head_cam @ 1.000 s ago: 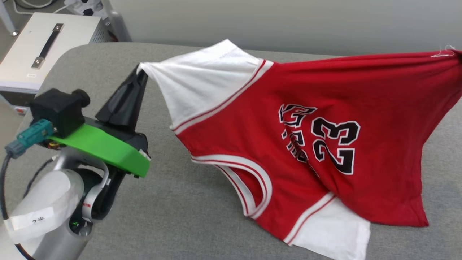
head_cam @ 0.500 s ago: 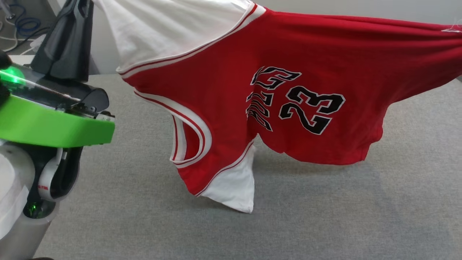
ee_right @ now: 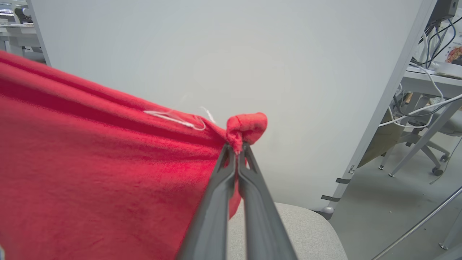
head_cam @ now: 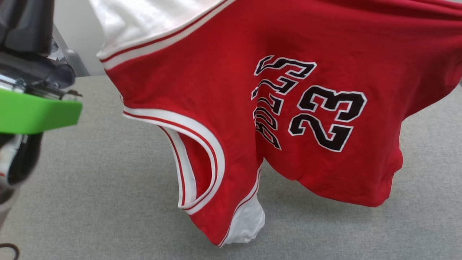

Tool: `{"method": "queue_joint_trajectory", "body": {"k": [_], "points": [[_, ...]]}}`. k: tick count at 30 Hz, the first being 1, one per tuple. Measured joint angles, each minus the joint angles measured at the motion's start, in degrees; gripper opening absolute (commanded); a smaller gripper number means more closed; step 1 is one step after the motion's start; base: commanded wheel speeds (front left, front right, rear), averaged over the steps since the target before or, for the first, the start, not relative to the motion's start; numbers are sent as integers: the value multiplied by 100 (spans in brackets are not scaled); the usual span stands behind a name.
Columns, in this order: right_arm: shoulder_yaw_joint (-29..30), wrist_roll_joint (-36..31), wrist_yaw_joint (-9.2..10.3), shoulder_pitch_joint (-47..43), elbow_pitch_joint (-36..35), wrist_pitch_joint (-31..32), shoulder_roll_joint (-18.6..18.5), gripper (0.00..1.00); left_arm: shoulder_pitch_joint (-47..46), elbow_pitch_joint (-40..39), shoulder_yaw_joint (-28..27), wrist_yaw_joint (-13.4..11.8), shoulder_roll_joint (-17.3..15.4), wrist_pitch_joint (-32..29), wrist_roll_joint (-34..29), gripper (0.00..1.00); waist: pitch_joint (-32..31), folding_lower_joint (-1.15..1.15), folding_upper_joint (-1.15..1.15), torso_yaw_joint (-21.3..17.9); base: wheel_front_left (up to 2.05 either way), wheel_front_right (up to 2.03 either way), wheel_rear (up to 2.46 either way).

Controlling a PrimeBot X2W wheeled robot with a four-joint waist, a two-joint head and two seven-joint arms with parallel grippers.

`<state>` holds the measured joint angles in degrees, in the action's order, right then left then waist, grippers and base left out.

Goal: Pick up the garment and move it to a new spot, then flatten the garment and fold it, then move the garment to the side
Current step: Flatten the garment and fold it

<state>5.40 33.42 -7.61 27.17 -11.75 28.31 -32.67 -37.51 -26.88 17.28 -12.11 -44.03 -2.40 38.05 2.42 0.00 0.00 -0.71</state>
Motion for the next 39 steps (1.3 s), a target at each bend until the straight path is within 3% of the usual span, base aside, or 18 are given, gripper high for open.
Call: {"method": "queue_joint_trajectory", "body": {"k": [10,18,21,22,24,27,33,39], "points": [[-69,-155,-2,825,314,-332,-369,0,-1266,441,0,669,-419,-611,114,0,627,0,0,22,0,0,0],[-559,-447,-27,2453,1028,-603,-506,0,-2960,1355,114,1323,-475,-855,70,0,1563,0,0,28,0,0,0],[-782,-633,-42,3179,1446,-749,-489,0,-3729,1905,289,1553,-341,-870,-109,0,1942,0,0,25,0,0,0],[-982,-844,-42,3941,1934,-940,-372,0,-4539,2621,506,1748,-114,-809,-369,0,2318,0,0,19,0,0,0],[-1101,-1054,-43,4471,2335,-1106,-249,0,-5086,3142,679,1849,29,-750,-532,0,2577,1,0,13,0,0,0],[-1222,-1337,-43,5144,2909,-1396,-14,0,-5772,3880,832,1925,250,-547,-665,0,2918,1,0,0,0,0,0],[-1311,-1980,-45,6363,4136,-2262,537,0,-7096,5399,1022,1995,642,415,-998,0,3561,2,0,-50,0,0,0],[-1187,-2457,-45,6948,4884,-2931,804,0,-7610,6289,1163,1995,925,1405,-1209,0,3909,1,0,-45,0,0,0]]}}
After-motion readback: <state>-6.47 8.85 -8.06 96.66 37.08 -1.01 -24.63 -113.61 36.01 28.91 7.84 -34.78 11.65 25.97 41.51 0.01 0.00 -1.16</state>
